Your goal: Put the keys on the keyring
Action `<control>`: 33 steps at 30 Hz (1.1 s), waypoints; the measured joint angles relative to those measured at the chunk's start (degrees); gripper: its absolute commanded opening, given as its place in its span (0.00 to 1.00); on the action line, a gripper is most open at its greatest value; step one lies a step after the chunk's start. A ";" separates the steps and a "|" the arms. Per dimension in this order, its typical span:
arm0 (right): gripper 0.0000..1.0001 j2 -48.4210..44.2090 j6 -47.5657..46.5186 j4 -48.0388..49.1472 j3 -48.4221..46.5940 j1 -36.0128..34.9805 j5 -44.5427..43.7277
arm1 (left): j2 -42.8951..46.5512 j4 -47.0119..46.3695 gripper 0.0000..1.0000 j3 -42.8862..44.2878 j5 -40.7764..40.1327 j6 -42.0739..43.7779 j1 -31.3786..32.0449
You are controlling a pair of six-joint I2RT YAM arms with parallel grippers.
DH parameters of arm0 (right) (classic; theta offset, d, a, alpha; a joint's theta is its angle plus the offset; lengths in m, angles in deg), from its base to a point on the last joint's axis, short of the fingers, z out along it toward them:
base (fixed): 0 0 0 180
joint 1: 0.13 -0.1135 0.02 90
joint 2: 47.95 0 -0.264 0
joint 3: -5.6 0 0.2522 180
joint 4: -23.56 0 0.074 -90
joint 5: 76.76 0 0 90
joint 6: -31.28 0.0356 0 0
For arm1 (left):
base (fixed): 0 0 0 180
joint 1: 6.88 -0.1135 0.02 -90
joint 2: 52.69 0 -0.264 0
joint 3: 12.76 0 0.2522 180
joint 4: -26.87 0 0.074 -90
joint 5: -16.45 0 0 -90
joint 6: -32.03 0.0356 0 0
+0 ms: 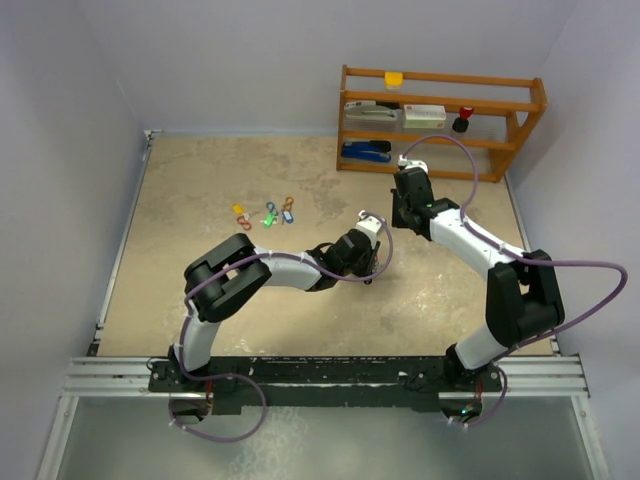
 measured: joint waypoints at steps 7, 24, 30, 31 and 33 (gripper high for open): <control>0.00 0.00 0.00 0.02 0.02 0.00 0.02 | -0.04 0.00 0.22 0.00 -0.37 0.02 0.00; 0.00 0.00 -0.02 0.02 0.02 0.00 0.20 | -0.04 0.00 0.20 0.00 -0.61 0.09 0.00; 0.00 0.00 -0.09 0.07 0.02 0.00 0.22 | -0.07 0.00 0.16 0.00 -0.59 0.09 0.00; 0.00 0.00 -0.09 0.09 0.02 0.00 0.22 | -0.07 0.00 0.16 0.00 -0.59 0.09 0.00; 0.00 0.00 -0.09 0.17 0.02 0.00 0.22 | -0.07 0.02 0.14 0.00 -0.59 0.11 0.00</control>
